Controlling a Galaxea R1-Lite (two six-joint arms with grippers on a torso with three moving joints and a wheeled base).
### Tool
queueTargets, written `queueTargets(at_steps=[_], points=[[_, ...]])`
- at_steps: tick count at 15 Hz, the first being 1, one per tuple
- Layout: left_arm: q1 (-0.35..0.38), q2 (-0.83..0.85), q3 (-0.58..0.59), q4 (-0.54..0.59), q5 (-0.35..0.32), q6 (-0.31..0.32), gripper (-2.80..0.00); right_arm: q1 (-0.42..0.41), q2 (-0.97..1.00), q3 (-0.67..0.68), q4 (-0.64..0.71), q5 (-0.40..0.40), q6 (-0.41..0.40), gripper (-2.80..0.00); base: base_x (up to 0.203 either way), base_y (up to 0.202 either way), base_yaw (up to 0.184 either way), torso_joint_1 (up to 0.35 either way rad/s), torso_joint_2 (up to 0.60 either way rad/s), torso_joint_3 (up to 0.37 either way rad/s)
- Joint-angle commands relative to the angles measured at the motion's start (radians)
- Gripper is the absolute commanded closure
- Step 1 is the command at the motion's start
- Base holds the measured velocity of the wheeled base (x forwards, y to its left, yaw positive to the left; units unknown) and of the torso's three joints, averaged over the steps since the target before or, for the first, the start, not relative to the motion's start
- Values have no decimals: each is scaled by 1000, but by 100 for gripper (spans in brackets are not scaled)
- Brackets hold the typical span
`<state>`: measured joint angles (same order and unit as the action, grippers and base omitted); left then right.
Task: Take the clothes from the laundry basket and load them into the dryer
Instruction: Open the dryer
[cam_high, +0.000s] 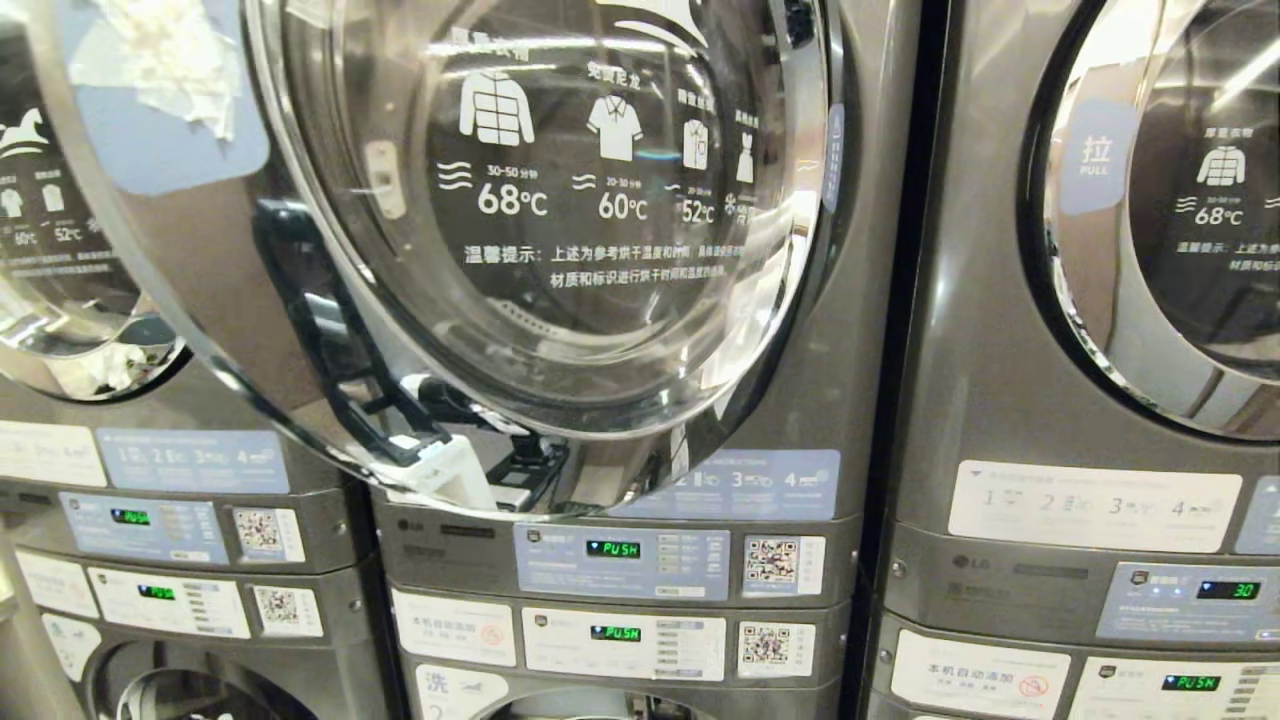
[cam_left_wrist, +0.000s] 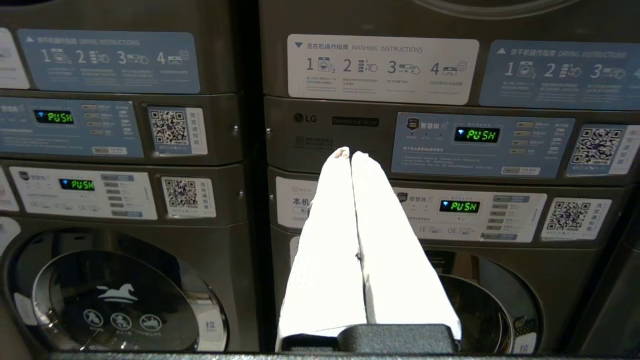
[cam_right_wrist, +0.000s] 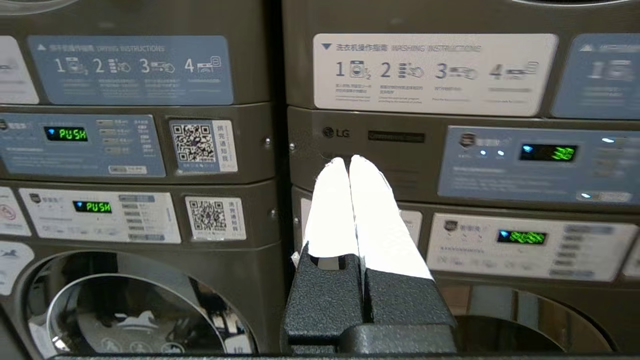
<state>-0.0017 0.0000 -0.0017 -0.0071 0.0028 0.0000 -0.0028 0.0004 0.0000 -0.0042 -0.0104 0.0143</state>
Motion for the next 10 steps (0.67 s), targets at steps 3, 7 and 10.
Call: queueTargets(at_steps=[3,7,10], points=[[0,0,0,-1,1,0,0,0,-2,0,0,0,0,0,-193,0,1,2,1,2],[0,0,0,-1,0,2,0,1,0,0,0,0,-2,0,-181,0,1,0,3,4],[-1,0,0,-1,-8,15,0,0,-2,0,0,0,3,0,-21,0,0,5,-1,3]])
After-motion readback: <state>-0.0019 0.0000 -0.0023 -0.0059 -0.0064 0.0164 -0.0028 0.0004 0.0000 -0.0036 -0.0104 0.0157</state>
